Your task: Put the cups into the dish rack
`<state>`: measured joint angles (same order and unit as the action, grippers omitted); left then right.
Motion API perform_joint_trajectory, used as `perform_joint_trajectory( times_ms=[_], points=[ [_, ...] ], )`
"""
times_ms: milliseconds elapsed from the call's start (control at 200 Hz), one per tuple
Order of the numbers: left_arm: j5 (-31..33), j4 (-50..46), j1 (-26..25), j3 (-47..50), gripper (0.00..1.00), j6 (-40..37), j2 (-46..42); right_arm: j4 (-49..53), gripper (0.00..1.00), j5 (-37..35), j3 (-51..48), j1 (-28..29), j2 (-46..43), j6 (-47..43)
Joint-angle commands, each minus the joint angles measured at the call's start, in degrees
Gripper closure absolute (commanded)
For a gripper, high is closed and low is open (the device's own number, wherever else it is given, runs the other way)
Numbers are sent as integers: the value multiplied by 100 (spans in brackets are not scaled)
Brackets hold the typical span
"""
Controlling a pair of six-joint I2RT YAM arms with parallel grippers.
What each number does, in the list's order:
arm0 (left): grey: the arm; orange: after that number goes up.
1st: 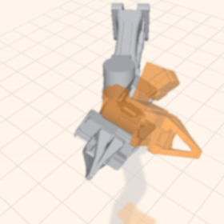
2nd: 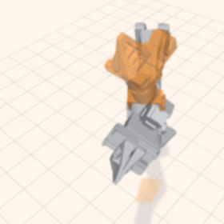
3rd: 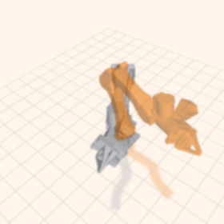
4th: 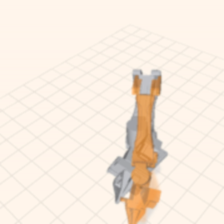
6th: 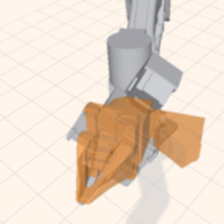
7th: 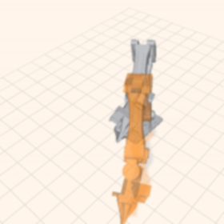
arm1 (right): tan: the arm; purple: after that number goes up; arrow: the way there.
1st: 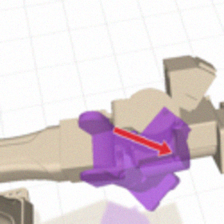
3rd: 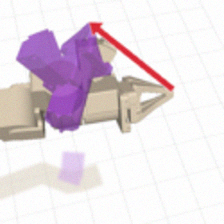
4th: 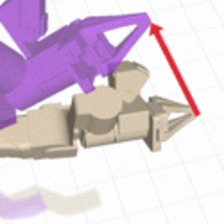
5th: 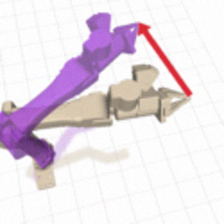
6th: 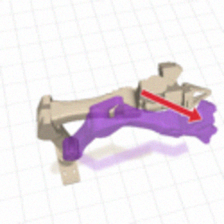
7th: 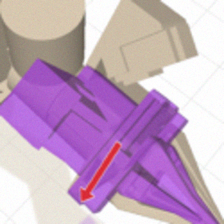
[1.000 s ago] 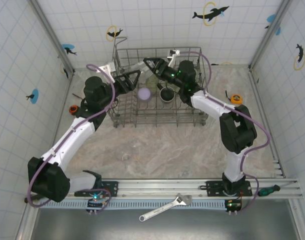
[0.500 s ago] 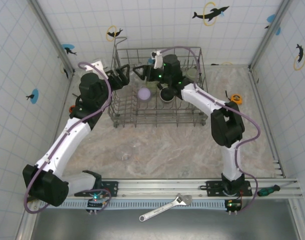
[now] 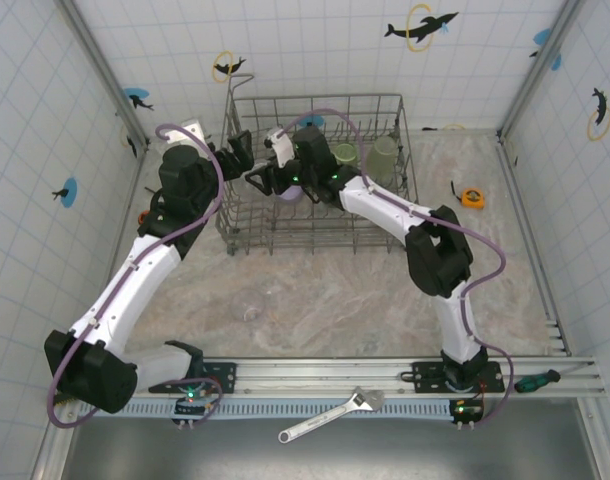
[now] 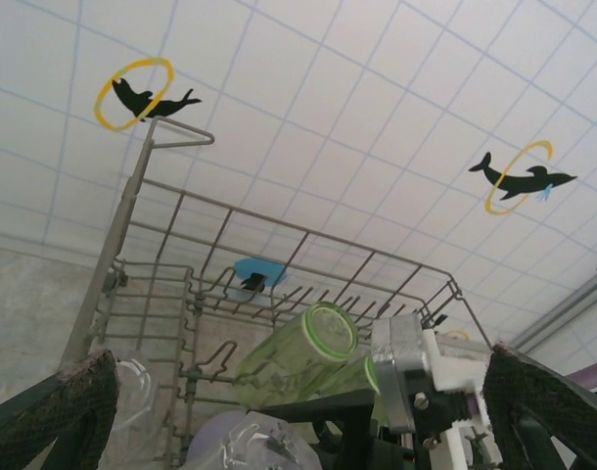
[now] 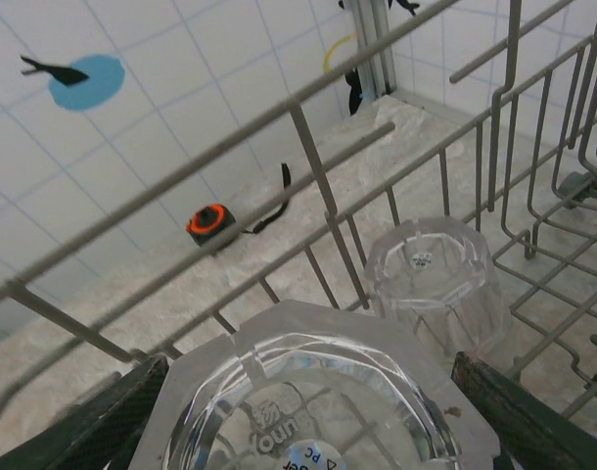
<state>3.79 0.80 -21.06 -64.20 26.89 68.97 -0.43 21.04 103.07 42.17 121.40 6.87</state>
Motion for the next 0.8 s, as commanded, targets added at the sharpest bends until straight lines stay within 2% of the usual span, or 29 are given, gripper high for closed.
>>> perform_joint_trajectory(
  times_ms=[0,240,796],
  points=[
    [146,-87,-3,-224,2,-164,-114,-10,65,46,196,108,101,-533],
    [215,-150,5,-224,2,-203,-128,-263,65,-31,-237,402,-31,-1056],
    [229,-199,49,-206,2,-229,-155,-194,66,-337,-472,801,179,-1734]
  ],
)
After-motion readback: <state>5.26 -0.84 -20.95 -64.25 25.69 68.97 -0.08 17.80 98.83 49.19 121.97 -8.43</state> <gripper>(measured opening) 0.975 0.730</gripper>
